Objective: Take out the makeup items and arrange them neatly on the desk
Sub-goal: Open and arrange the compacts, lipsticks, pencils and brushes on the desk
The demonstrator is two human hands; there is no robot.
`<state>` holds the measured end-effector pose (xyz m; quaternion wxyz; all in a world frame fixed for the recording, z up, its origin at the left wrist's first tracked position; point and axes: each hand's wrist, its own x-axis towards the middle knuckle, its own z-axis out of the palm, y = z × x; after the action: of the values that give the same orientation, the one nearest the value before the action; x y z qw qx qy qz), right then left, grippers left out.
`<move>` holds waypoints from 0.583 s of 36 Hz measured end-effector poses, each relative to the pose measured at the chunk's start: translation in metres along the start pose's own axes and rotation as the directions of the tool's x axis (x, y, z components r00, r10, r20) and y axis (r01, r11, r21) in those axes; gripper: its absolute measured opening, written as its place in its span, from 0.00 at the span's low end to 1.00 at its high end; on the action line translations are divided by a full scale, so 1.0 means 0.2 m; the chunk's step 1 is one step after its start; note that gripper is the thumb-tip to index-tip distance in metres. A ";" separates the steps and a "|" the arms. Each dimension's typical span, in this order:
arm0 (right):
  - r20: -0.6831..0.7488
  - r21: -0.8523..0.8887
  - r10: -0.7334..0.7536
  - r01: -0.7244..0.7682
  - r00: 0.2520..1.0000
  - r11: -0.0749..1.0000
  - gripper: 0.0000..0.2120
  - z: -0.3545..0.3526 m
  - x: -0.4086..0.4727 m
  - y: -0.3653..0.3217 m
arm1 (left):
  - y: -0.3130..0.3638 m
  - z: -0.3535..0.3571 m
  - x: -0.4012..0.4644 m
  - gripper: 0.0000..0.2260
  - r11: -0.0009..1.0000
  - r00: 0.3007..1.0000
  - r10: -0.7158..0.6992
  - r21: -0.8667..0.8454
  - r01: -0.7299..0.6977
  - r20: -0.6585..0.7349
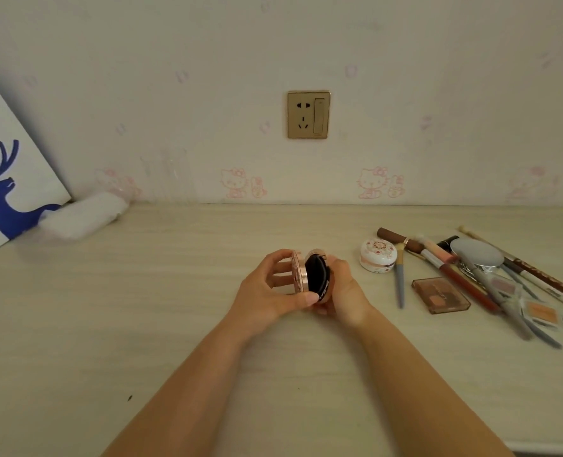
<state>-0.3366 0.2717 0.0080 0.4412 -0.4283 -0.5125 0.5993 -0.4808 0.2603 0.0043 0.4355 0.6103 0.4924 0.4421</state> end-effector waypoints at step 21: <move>-0.423 -0.509 -0.270 0.020 0.865 0.860 0.14 -0.07 0.07 0.03 | 0.00 -0.03 0.07 0.27 0.986 0.973 -0.168 -0.044 0.163 -0.157</move>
<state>-0.3270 0.2886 -0.0010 0.4769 -0.6194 -0.5528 0.2885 -0.4843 0.2751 0.0081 0.4393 0.5226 0.5681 0.4595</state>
